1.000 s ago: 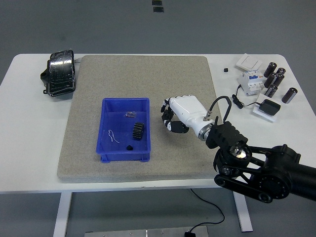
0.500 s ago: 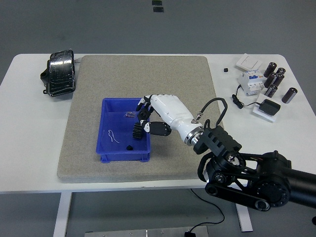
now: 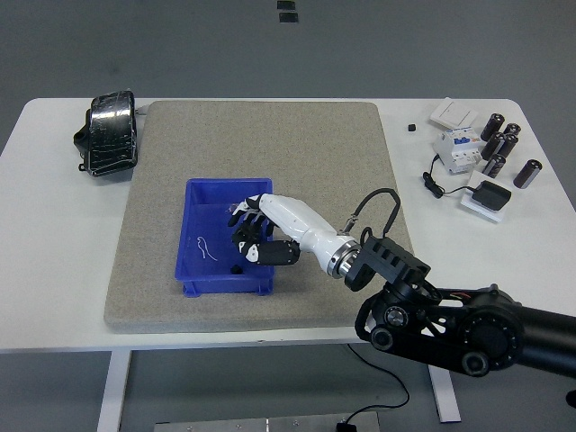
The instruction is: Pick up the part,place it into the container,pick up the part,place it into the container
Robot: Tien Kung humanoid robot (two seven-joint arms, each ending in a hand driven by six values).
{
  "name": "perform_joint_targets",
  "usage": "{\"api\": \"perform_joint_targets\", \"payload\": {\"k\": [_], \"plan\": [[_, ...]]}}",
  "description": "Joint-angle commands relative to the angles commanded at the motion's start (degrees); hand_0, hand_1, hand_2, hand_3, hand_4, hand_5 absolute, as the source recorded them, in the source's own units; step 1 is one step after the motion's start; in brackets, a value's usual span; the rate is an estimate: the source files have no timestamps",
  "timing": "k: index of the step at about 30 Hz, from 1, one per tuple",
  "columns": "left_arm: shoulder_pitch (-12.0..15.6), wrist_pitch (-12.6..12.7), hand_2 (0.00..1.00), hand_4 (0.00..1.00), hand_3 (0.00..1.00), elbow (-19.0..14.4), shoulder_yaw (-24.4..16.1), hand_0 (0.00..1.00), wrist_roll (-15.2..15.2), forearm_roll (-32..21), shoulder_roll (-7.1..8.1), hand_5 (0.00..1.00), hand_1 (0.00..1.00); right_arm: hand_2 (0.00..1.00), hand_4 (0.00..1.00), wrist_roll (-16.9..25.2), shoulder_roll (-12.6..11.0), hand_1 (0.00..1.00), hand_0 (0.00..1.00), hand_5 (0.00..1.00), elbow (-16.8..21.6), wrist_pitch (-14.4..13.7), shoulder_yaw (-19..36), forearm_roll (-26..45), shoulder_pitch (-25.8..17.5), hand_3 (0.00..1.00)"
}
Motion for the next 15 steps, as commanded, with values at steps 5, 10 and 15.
{"api": "perform_joint_targets", "payload": {"k": [5, 10, 15], "plan": [[0.0, -0.1, 0.624, 0.684, 0.575, 0.0, 0.0, 0.661, -0.1, 0.0, 0.00, 0.677, 0.645, 0.684, 0.456, -0.3, 0.1, 0.689, 0.611, 0.230, -0.2, 0.8, 0.1, -0.8, 0.3, 0.690], [-0.1, -0.2, 0.624, 0.682, 0.576, 0.1, 0.0, 0.661, -0.1, 0.0, -0.03, 0.669, 0.645, 0.745, 0.551, -0.6, 0.2, 0.740, 0.665, 0.251, -0.2, 0.8, 0.2, -1.9, 0.3, 0.707], [-0.1, -0.2, 0.623, 0.681, 0.575, 0.2, 0.0, 0.661, -0.2, 0.0, -0.05, 0.666, 0.645, 0.743, 0.580, -0.5, 0.2, 0.738, 0.665, 0.258, -0.1, 0.4, 0.7, -2.6, 0.1, 0.708]]}}
